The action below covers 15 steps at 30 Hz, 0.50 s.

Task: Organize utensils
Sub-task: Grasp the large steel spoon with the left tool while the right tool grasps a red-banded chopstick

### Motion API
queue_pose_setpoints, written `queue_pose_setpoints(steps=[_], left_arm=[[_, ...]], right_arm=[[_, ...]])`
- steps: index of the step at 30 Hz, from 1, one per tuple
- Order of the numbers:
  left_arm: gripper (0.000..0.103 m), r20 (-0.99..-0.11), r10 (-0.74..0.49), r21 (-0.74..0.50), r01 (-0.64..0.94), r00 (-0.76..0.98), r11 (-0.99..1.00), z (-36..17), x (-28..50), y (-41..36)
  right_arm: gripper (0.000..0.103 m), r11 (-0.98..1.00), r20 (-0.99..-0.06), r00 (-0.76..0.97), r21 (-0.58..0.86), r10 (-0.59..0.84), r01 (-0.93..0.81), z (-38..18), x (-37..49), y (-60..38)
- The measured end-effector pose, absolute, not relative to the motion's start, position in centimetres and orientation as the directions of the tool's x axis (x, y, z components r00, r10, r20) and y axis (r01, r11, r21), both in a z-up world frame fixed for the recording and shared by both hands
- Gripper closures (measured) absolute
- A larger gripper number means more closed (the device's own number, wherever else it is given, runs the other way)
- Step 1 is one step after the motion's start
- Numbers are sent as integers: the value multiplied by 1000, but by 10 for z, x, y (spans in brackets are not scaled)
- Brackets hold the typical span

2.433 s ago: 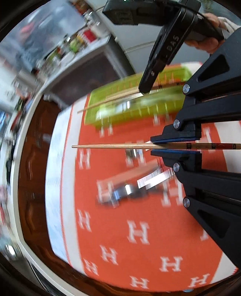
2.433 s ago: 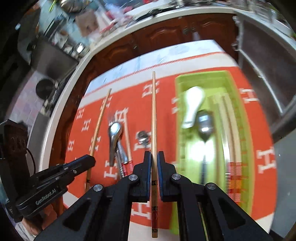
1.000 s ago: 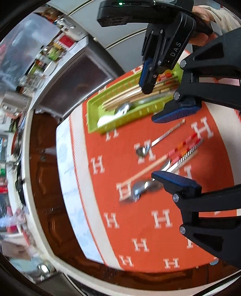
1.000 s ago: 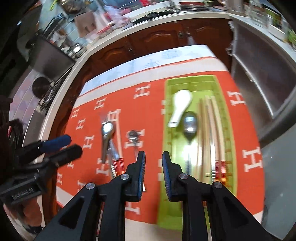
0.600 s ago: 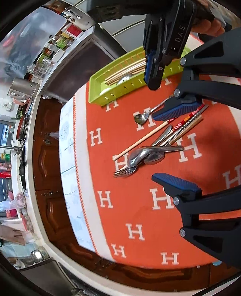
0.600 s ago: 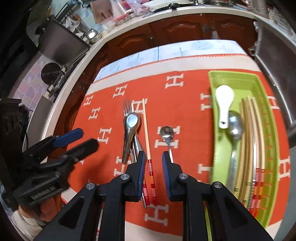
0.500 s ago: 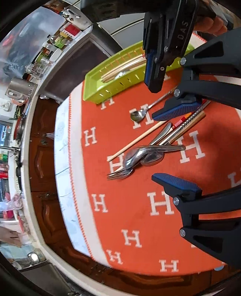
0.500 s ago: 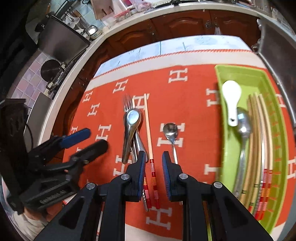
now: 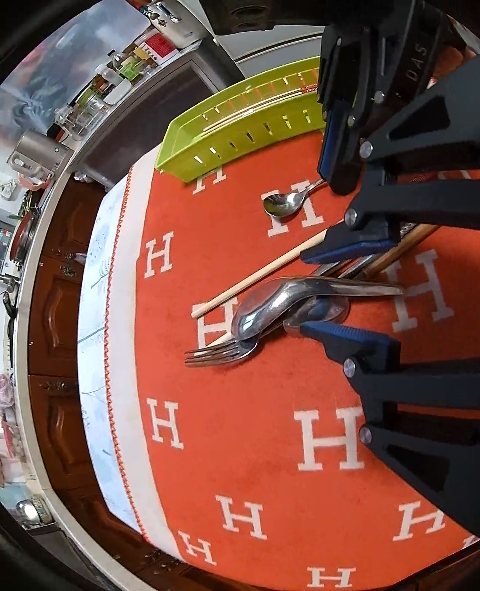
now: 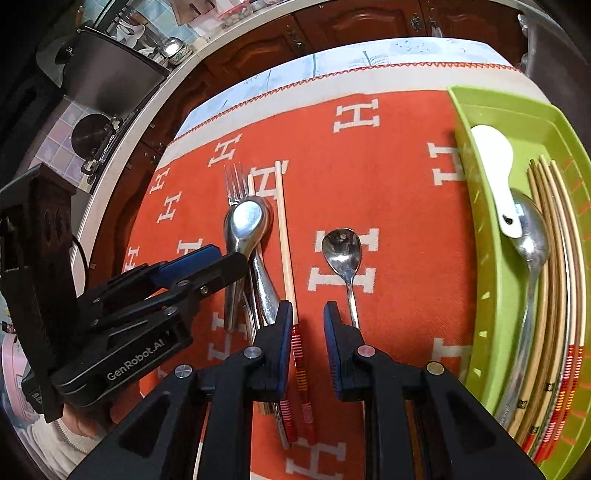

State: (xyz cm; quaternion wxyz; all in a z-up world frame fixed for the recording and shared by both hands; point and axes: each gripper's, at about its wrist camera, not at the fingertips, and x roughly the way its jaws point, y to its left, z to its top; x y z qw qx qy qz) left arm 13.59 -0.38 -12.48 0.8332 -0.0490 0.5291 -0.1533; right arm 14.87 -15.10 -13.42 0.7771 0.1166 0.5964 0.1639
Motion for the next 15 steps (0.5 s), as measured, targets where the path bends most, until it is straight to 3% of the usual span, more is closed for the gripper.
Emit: queue_pose_setpoints(steps=[3, 6, 15], left_arm=[[78, -863, -304, -240, 201, 403, 950, -126, 139, -5], [93, -854, -318, -256, 201, 412, 946, -126, 142, -5], [100, -834, -345, -289, 191, 430, 938, -120, 140, -4]], right_arm=[[84, 917, -888, 229, 380, 399, -121, -136, 150, -149], [84, 915, -888, 226, 383, 402, -125, -139, 153, -146], [84, 925, -895, 236, 351, 378, -147, -140, 157, -134]])
